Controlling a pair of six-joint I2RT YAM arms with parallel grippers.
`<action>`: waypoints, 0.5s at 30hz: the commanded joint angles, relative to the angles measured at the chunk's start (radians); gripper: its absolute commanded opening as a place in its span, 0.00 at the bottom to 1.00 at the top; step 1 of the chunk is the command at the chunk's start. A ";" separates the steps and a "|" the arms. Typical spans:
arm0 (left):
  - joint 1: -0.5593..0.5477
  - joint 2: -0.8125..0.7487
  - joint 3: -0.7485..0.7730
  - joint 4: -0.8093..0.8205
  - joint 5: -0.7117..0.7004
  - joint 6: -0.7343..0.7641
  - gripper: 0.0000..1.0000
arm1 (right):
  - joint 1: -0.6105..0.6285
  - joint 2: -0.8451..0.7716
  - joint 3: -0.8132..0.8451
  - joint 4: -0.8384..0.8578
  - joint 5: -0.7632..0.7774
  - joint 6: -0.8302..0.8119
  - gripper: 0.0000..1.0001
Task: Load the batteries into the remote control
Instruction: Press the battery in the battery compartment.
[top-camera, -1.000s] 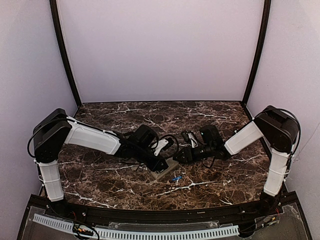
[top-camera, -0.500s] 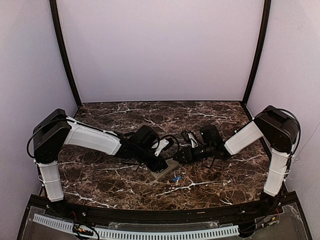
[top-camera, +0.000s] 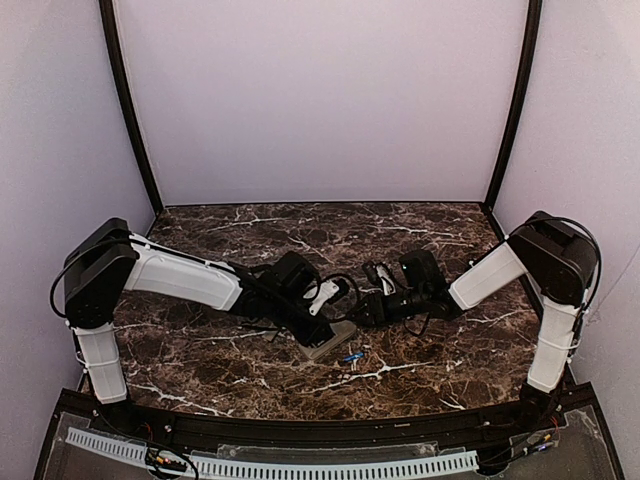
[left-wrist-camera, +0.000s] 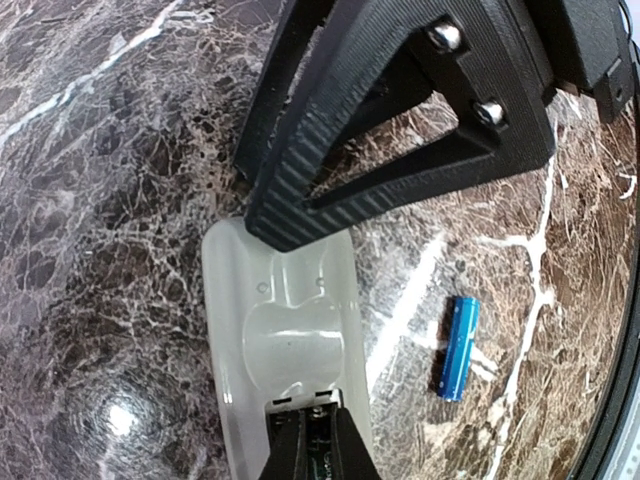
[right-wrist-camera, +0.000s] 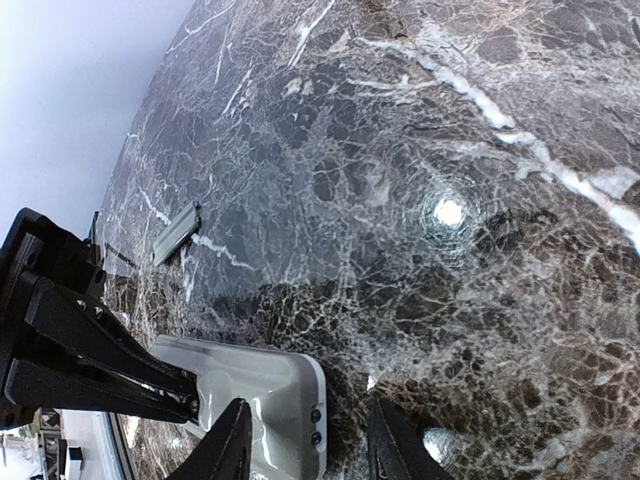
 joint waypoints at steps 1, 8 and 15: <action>-0.012 0.046 -0.077 -0.362 0.076 0.030 0.00 | 0.001 0.032 -0.038 -0.130 0.067 0.008 0.39; -0.011 0.073 -0.066 -0.357 0.102 0.026 0.09 | 0.001 0.036 -0.038 -0.130 0.067 0.010 0.39; 0.004 0.073 -0.043 -0.359 0.106 0.025 0.18 | 0.000 0.036 -0.041 -0.128 0.068 0.012 0.39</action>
